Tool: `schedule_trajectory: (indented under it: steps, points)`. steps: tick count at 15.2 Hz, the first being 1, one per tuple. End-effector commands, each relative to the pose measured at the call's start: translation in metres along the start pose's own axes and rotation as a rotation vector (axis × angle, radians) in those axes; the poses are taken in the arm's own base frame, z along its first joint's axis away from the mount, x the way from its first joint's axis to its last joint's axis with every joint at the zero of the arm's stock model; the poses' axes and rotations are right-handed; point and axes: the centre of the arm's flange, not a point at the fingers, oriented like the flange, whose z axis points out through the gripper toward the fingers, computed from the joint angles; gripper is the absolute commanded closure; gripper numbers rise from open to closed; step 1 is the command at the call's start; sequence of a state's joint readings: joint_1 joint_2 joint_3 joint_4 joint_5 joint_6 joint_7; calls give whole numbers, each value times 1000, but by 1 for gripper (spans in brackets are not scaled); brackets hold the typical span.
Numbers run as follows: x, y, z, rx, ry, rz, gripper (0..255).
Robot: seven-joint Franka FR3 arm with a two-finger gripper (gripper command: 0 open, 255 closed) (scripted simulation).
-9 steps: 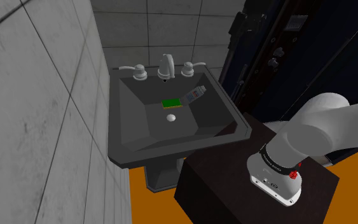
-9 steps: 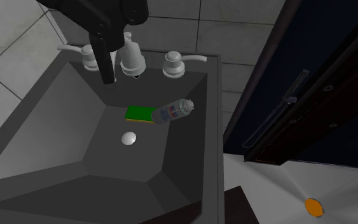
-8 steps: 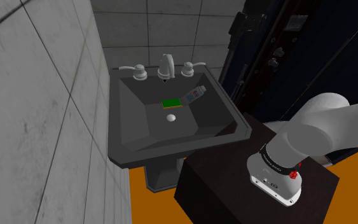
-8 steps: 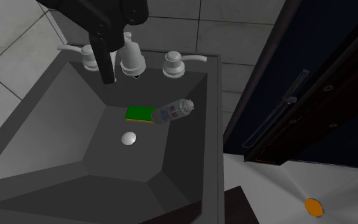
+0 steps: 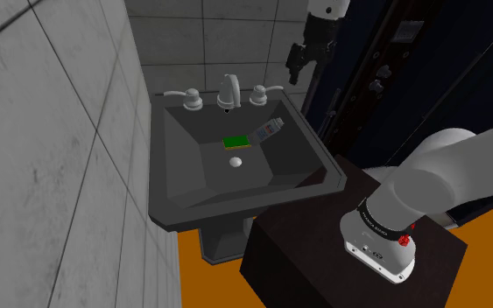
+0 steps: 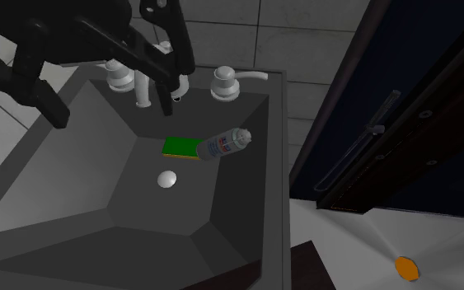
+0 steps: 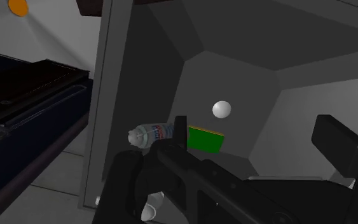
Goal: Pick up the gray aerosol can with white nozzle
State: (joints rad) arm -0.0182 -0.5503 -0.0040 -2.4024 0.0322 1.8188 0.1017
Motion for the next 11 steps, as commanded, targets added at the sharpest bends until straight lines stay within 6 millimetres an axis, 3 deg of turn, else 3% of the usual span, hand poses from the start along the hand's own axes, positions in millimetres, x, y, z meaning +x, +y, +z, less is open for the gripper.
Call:
schedule_trajectory:
  steps: [1, 11]
  points:
    - [19, 2, 20, -24, -11, 33, 0]
    - [109, 19, 122, -143, -72, 194, 0]
